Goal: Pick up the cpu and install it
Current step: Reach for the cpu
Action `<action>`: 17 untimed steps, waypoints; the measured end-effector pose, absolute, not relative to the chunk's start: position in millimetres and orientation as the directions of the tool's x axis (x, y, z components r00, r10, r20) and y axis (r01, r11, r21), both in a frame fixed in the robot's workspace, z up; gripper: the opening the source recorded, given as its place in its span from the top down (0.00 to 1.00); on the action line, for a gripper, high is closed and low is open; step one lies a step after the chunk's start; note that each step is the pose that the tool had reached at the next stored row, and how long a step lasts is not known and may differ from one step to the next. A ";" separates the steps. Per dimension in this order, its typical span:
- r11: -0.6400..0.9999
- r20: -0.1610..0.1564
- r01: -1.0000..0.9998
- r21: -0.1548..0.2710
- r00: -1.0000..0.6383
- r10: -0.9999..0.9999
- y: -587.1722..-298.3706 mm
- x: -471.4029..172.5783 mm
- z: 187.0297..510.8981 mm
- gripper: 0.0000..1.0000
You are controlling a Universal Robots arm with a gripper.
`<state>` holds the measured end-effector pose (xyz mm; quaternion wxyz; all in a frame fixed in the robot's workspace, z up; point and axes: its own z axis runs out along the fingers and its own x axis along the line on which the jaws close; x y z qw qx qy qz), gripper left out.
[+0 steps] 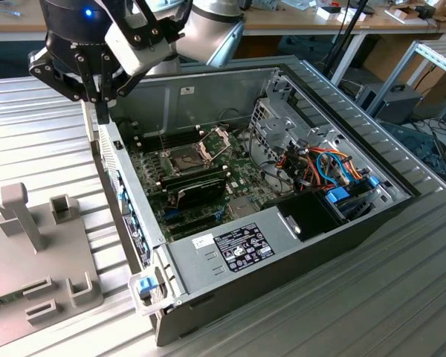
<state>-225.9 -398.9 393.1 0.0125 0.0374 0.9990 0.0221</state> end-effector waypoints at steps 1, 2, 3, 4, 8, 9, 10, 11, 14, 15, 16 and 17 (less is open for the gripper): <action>0.996 -0.023 0.074 0.045 -0.997 0.075 -398.8 -226.9 393.1 0.89; 0.996 -0.023 0.074 0.045 -0.997 0.075 -398.9 -228.1 393.1 0.89; 0.996 -0.023 0.074 0.045 -0.997 0.075 -398.9 -229.5 393.1 0.89; 0.996 -0.023 0.074 0.045 -0.997 0.075 -398.8 -230.3 393.1 0.89; 0.996 -0.023 0.074 0.045 -0.997 0.075 -398.8 -234.3 393.1 0.89; 0.996 -0.023 0.074 0.045 -0.997 0.075 -398.8 -235.1 393.1 0.89; 0.996 -0.023 0.074 0.045 -0.997 0.075 -398.8 -235.8 393.1 0.89; 0.996 -0.023 0.074 0.045 -0.997 0.075 -398.8 -236.4 393.1 0.89; 0.996 -0.023 0.074 0.045 -0.997 0.075 -398.8 -238.7 393.1 0.89; 0.996 -0.023 0.074 0.045 -0.997 0.075 -398.8 -239.2 393.1 0.89; 0.996 -0.023 0.074 0.045 -0.997 0.075 -398.9 -239.8 393.1 0.89; 0.996 -0.023 0.074 0.045 -0.997 0.075 -398.9 -240.4 393.1 0.89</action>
